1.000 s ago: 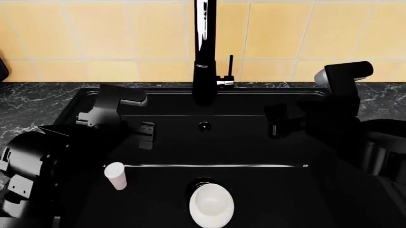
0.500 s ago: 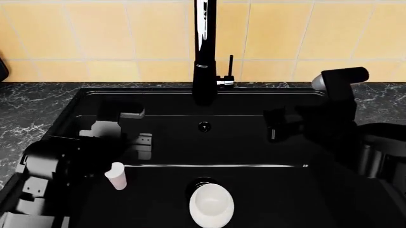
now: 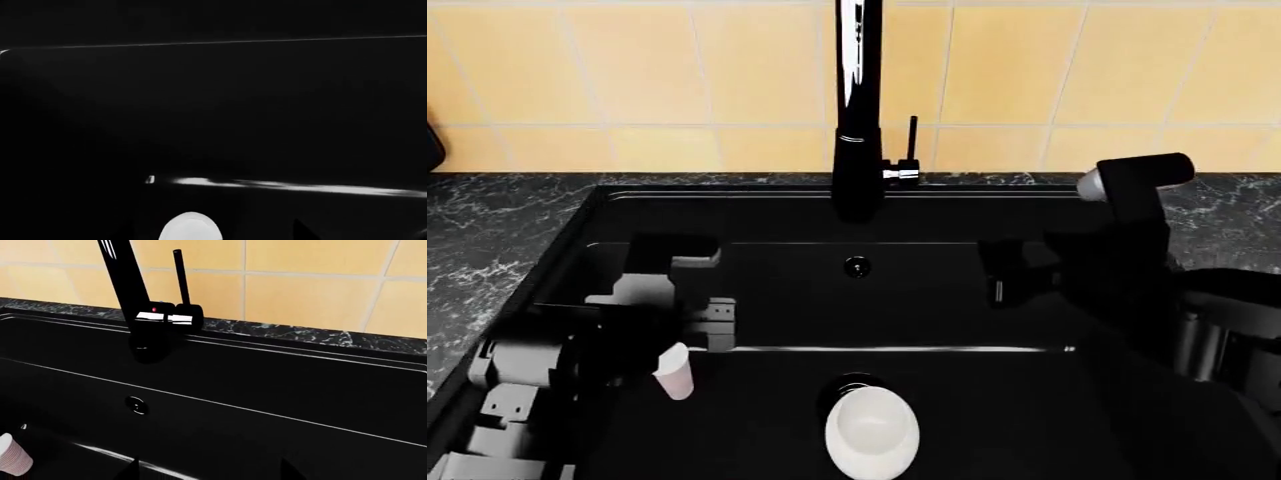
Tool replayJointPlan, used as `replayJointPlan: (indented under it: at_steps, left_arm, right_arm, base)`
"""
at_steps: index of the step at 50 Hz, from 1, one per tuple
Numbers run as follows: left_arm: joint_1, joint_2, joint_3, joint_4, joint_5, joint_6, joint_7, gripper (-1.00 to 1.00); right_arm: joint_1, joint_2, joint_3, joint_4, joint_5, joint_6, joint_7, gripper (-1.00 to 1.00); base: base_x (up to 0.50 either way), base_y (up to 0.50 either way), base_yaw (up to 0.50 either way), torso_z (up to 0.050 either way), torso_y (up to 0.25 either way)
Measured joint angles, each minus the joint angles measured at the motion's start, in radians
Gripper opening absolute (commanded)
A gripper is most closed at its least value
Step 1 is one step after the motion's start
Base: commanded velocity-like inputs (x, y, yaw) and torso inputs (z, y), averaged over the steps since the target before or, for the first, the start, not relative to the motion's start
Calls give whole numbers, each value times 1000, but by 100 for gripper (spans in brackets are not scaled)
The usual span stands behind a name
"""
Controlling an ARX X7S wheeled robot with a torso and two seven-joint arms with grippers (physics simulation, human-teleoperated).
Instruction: Pick the cup and bowl from the sink and place them on the counter for drying.
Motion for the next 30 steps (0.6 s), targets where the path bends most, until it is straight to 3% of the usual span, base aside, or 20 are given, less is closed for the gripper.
replayJointPlan:
  at_steps: [30]
  left_arm:
    - [-22,11,87,-251,79,172,101,100]
  right_arm:
    - [10,-9,-26,22,-4,-12,-5,100]
  base:
    - [0,0,0,0,0]
